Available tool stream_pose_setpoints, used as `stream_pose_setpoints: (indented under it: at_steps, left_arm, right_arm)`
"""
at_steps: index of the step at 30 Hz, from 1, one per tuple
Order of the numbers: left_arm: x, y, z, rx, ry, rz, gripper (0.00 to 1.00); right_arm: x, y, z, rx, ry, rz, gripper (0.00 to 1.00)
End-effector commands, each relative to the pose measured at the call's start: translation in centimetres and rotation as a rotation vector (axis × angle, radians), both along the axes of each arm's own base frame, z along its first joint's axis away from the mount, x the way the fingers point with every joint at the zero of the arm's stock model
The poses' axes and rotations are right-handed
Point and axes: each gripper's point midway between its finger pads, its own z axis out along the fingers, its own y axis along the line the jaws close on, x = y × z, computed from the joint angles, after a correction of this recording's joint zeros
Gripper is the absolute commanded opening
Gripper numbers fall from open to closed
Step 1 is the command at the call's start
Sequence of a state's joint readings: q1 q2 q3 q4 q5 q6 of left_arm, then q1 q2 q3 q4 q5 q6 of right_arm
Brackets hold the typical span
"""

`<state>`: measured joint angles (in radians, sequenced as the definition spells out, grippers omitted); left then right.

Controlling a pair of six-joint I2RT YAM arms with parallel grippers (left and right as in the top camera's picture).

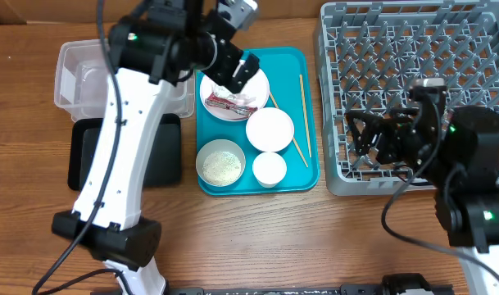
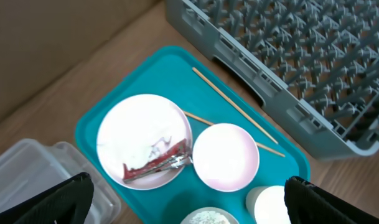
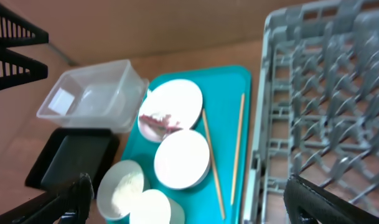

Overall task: Sort waste into correct bins and load items into the dishwasher
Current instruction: 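Reach the left gripper to the tissue and wrapper on the white plate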

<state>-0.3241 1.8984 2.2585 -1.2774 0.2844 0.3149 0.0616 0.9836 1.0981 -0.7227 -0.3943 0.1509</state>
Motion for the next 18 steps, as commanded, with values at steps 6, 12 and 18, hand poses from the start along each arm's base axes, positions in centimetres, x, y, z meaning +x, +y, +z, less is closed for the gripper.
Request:
stream_pose_setpoints:
  at_steps: [6,12,18]
  left_arm:
    - [-0.5,-4.0,-1.1,-0.132,0.08,-0.149,1.0]
    - [3.9,-1.3,-3.8,-0.089,0.127,0.231,1.0]
    - [6.4,3.6,-9.0,-0.082,0.261,0.867,0.97]
  right_arm:
    - [-0.8,2.8,0.6,0.092,0.032,0.151,1.0]
    - [-1.1,2.8,0.3,0.095,0.05,0.155,1.0]
    - [-1.1,2.8,0.3,0.095,0.051,0.155,1.0]
